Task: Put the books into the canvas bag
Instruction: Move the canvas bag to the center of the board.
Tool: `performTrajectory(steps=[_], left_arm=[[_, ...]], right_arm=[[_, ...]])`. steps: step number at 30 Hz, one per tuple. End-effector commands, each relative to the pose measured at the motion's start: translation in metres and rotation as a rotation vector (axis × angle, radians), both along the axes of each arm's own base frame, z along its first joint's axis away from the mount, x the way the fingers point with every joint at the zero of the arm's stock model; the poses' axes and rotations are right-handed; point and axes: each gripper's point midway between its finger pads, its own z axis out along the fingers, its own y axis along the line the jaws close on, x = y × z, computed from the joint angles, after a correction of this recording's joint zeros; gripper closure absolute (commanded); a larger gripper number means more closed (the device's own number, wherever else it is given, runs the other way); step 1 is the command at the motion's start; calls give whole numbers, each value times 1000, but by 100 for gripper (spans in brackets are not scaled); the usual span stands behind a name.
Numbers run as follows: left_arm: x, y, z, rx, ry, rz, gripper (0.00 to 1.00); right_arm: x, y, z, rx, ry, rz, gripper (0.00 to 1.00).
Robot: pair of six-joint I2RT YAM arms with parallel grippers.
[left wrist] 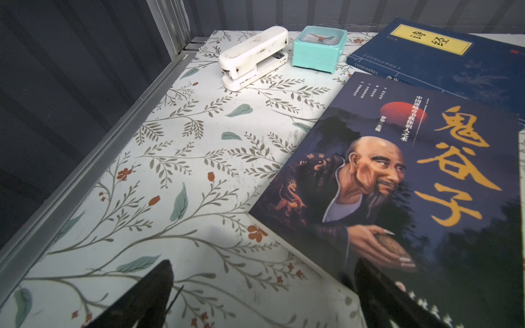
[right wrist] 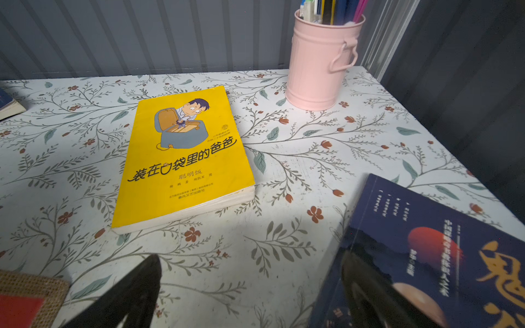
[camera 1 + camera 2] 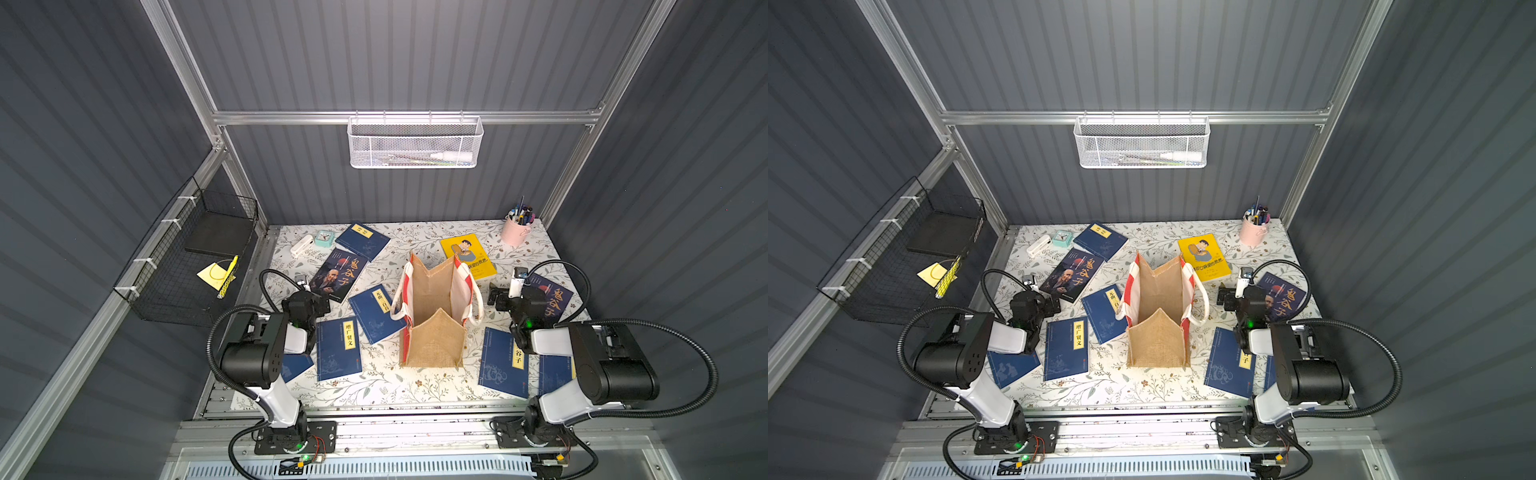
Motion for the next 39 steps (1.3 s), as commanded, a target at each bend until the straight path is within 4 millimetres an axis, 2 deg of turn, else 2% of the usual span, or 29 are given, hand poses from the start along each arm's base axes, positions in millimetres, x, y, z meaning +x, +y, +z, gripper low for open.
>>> performTrajectory(steps=[1,12,14,16,19,23,26,31,34,37,39], left_arm=[[8,-1,12,15,-38,-13,1],[8,-2,12,23,-37,-10,1],[11,-4,17,33,-53,-16,1],[19,-12,26,47,-3,-47,1],[28,-13,40,46,98,-33,1],[33,-21,69,-35,117,-37,1],[31,-40,93,-133,155,-103,0],[15,-83,130,-346,238,-263,1],[-1,-125,158,-454,264,-404,1],[-21,-180,184,-421,289,-553,1],[-36,-214,195,-414,314,-639,0]], right_arm=[[1,-2,4,1,-13,-9,1],[0,-2,4,1,-19,-12,1],[-4,-5,11,2,-46,-25,1],[-11,-10,24,-1,-70,-60,1],[-21,-16,52,9,-93,-101,1],[-33,-15,92,123,-78,-131,1],[-44,-8,110,258,25,-149,1],[-64,32,136,357,231,-30,1],[-85,67,152,343,312,71,1],[-107,101,172,323,336,169,1],[-120,118,177,330,374,208,1]])
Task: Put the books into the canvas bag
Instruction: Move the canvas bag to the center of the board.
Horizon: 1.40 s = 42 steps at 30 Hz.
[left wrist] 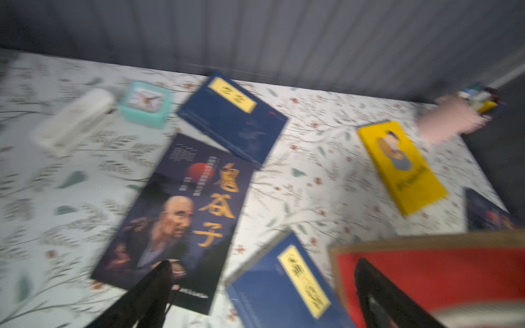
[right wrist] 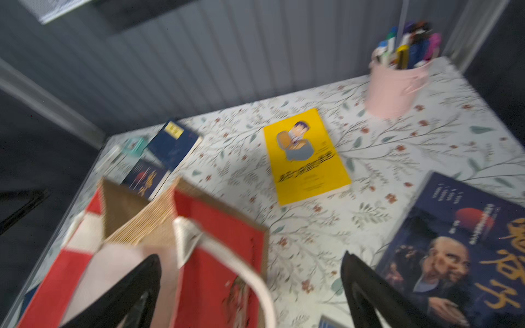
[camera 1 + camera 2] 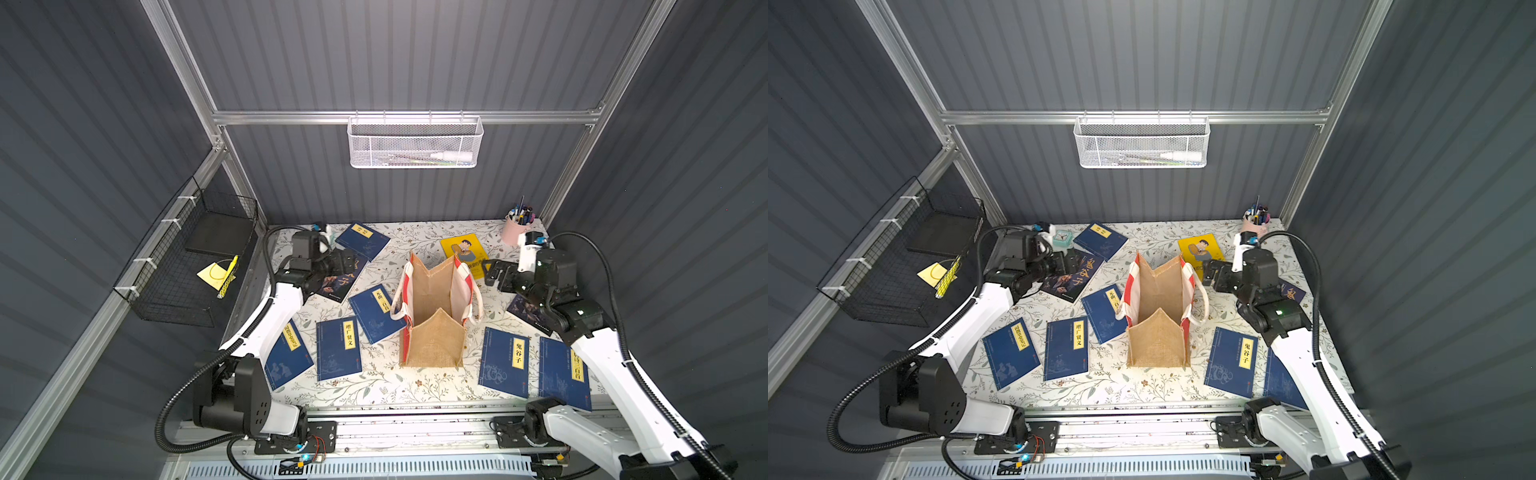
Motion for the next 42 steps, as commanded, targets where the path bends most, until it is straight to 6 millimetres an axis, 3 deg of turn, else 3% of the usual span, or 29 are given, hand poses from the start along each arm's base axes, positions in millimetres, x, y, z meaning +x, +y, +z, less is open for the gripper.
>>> performTrajectory(steps=[1,5,8,14,17,18,20,29,35,37,40,42], left_arm=[[-44,-60,18,-49,93,-191,1],[-67,-112,22,-54,123,-315,1],[-80,-137,6,-27,185,-366,3],[-87,-152,-45,12,355,-352,38],[-84,-156,-51,1,373,-330,53],[-79,-158,-45,-9,357,-324,57],[-70,-160,-37,-14,327,-302,60],[-26,-149,-50,82,270,-132,63],[4,-145,-63,90,279,-82,54],[10,-142,-61,84,273,-74,45],[15,-135,-49,79,249,-67,34],[15,-128,-37,84,228,-61,27]], right_arm=[[-40,15,-21,-10,194,50,2],[-53,35,-35,-44,335,117,9],[-55,45,-47,-65,398,154,20],[-32,51,-69,-131,463,140,65],[-14,58,-65,-158,434,153,85],[-6,61,-63,-168,424,164,91],[9,65,-58,-190,407,182,97],[84,84,-56,-187,363,274,91],[127,89,-43,-211,316,275,86],[133,90,-36,-210,304,273,75],[133,89,-23,-209,290,270,43],[126,87,-14,-203,284,265,37]])
